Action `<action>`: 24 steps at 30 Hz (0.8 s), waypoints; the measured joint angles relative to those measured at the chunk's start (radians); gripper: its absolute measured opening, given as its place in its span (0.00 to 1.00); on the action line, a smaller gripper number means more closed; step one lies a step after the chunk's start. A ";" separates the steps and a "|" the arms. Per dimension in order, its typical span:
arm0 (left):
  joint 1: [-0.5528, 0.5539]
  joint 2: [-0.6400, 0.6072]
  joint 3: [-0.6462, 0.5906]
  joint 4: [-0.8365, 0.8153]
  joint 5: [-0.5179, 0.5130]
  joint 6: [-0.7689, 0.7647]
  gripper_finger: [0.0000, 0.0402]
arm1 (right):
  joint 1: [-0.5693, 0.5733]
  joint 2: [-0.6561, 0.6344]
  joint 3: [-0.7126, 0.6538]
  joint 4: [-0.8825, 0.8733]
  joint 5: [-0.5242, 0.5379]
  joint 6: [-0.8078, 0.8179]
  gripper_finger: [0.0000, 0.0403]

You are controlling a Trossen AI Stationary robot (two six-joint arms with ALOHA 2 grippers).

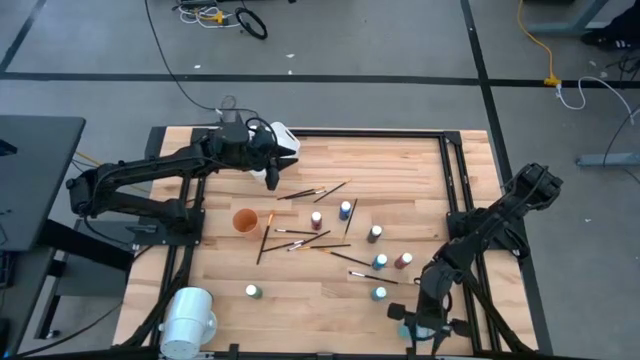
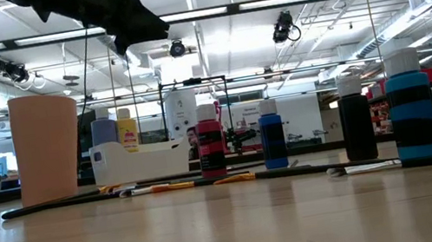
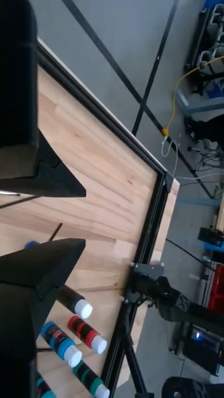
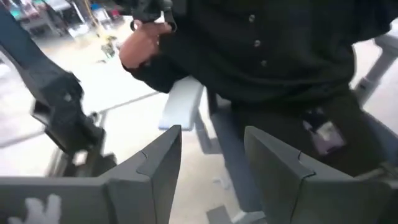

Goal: Pick & Place Paint Supplies
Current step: Put the large light blue paint bottle into the white bin

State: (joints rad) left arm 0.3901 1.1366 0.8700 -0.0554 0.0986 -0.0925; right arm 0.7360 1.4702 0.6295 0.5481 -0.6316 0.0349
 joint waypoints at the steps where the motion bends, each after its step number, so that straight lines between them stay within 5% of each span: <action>1: 0.000 0.000 0.000 0.000 0.000 0.000 0.31 | 0.003 -0.001 0.001 -0.026 0.018 -0.036 0.44; 7: -0.002 0.000 0.000 0.001 0.000 -0.001 0.31 | 0.023 0.000 -0.006 -0.104 0.146 -0.118 0.44; 19: -0.010 0.000 0.000 0.001 0.002 -0.001 0.31 | 0.030 0.000 -0.019 -0.066 0.207 -0.123 0.44; 24: -0.010 0.000 0.000 0.001 0.002 -0.002 0.31 | 0.030 0.000 -0.019 -0.056 0.206 -0.113 0.35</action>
State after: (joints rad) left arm 0.3798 1.1366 0.8700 -0.0544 0.1001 -0.0940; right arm 0.7658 1.4704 0.6106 0.4919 -0.4252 -0.0784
